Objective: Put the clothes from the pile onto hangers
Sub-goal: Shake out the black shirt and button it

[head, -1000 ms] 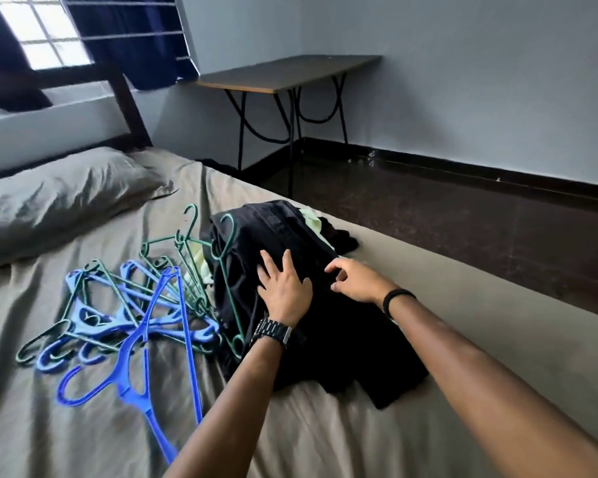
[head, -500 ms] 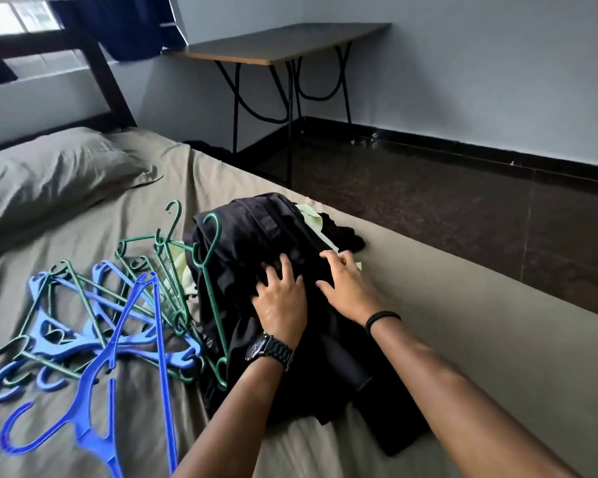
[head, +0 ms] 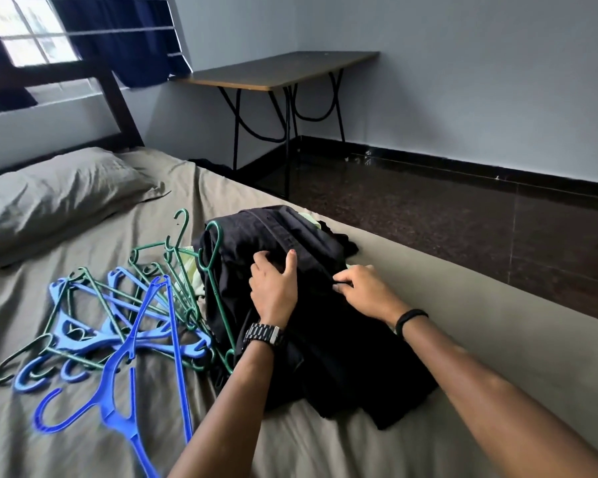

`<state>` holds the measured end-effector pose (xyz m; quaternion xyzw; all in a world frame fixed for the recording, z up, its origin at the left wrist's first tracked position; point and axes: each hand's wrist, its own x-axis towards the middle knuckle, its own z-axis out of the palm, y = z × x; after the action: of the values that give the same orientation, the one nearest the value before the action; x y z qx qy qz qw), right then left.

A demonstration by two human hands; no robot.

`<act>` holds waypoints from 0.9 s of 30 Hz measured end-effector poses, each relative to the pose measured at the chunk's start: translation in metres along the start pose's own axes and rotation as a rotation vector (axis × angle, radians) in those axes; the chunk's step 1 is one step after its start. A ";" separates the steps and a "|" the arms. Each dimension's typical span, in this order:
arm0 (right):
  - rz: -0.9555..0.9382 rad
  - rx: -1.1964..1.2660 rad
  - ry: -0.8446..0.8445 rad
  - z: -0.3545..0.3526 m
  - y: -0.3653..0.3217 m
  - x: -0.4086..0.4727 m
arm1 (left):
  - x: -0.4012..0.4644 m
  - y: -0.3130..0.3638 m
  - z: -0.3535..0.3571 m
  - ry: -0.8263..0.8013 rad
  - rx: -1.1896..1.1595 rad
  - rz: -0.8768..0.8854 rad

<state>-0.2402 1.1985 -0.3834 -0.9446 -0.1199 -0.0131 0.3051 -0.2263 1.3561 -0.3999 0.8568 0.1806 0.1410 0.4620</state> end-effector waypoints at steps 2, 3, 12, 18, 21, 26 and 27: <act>-0.051 -0.052 -0.097 -0.016 -0.004 -0.012 | -0.003 0.007 -0.002 0.016 -0.150 -0.038; -0.071 -0.080 -0.151 -0.023 -0.005 -0.017 | -0.004 0.011 -0.003 0.022 -0.178 -0.055; 0.199 0.041 -0.700 -0.081 -0.009 -0.037 | -0.015 0.021 -0.020 -0.017 -0.272 -0.056; 0.166 0.130 -0.169 -0.069 -0.019 -0.034 | -0.060 0.024 -0.007 -0.176 -0.331 -0.039; 0.239 0.368 -0.082 -0.043 -0.030 -0.028 | -0.080 0.017 0.003 -0.236 -0.362 0.036; 0.230 0.327 -0.121 -0.020 -0.014 -0.034 | -0.097 -0.007 0.009 -0.397 -0.414 0.091; 0.218 0.329 -0.102 -0.021 -0.007 -0.038 | -0.099 -0.011 0.009 -0.397 -0.417 0.088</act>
<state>-0.2780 1.1836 -0.3665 -0.8889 -0.0329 0.0874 0.4484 -0.3130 1.3114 -0.4218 0.7611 0.0163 0.0244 0.6480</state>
